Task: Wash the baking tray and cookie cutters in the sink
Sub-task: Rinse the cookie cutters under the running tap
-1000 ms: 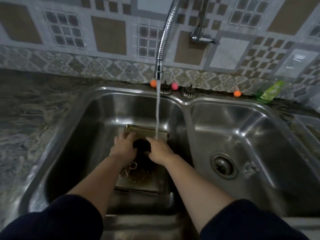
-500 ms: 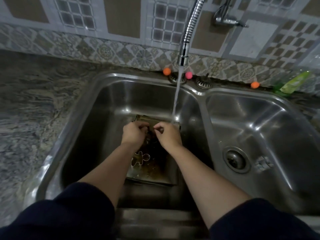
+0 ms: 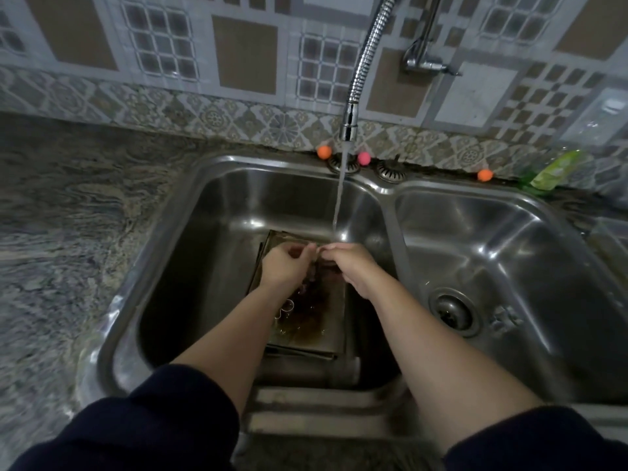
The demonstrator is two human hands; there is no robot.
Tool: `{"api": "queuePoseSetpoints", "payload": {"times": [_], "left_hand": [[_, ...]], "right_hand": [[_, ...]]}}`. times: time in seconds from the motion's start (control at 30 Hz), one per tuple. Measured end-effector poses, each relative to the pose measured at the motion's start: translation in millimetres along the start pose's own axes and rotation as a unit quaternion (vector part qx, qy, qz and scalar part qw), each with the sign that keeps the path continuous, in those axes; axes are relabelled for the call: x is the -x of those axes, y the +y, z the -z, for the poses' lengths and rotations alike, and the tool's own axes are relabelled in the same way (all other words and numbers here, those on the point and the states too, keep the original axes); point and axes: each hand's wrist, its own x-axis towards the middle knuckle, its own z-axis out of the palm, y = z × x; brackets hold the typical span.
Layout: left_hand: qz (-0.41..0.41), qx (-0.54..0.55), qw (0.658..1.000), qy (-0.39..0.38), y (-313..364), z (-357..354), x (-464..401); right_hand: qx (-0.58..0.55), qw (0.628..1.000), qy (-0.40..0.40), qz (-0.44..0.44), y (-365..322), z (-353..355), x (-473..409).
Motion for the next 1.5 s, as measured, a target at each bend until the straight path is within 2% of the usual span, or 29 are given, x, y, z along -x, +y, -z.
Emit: {"api": "queuePoseSetpoints", "payload": {"times": [0.07,0.17,0.23,0.3,0.37,0.47,0.53,0.6,0.7,0.77,0.87,0.97,1.07,1.13,1.23,1.37,1.5], "left_hand": [[0.018,-0.002,1.000,-0.002,2.8,-1.7,0.0],[0.055,0.087,0.995,0.015,14.1,-3.3,-2.1],[0.079,0.145,0.986,0.020,24.9,-3.5,-3.8],[0.111,0.215,0.970,0.014,33.1,-3.8,-8.8],[0.134,0.273,0.953,-0.010,39.5,-4.6,-14.6],[0.165,0.347,0.922,-0.044,45.1,-5.3,-17.5],[0.160,0.345,0.923,-0.058,42.4,-3.9,-18.4],[0.128,0.314,0.939,-0.063,37.1,0.1,-17.7],[0.045,0.203,0.977,-0.040,28.7,8.3,-13.7],[-0.029,0.134,0.990,-0.018,24.2,10.6,-11.8],[-0.130,0.093,0.986,-0.038,21.6,4.4,-6.6],[-0.194,0.084,0.976,-0.048,26.5,-7.2,0.6],[-0.230,0.021,0.973,-0.026,34.0,-19.6,1.7],[-0.234,-0.027,0.972,-0.014,41.9,-29.1,4.5],[-0.233,-0.114,0.965,-0.035,55.4,-47.2,16.4],[-0.260,-0.320,0.904,-0.112,63.8,-81.4,26.0],[-0.246,-0.416,0.859,-0.169,74.7,-115.2,35.6]], "right_hand": [[0.011,1.000,0.009,0.018,-2.4,-2.0,1.7],[0.000,0.999,0.011,0.033,-9.1,0.6,2.0],[-0.072,0.997,0.009,0.029,-12.7,6.7,0.9],[-0.187,0.982,0.017,0.022,-18.7,13.2,-0.7],[-0.249,0.968,0.035,0.023,-26.5,16.4,-5.3],[-0.255,0.964,0.078,0.021,-40.2,10.0,-11.3],[-0.202,0.972,0.115,0.036,-44.6,5.8,-15.7],[-0.129,0.984,0.112,0.047,-45.7,6.9,-13.1],[-0.062,0.997,0.003,0.043,-38.1,20.5,-3.5],[0.043,0.993,-0.047,0.099,-29.2,34.1,-0.5],[0.222,0.957,-0.032,0.186,-20.5,46.3,-3.1],[0.342,0.900,0.030,0.267,-17.8,53.9,-3.3],[0.423,0.842,0.107,0.316,-14.3,66.4,2.0],[0.434,0.834,0.138,0.311,-10.0,80.5,5.0],[0.408,0.856,0.166,0.270,-0.5,109.7,8.9],[0.353,0.892,0.205,0.196,24.7,158.4,23.0],[0.312,0.920,0.215,0.097,64.4,205.9,31.9]]}}
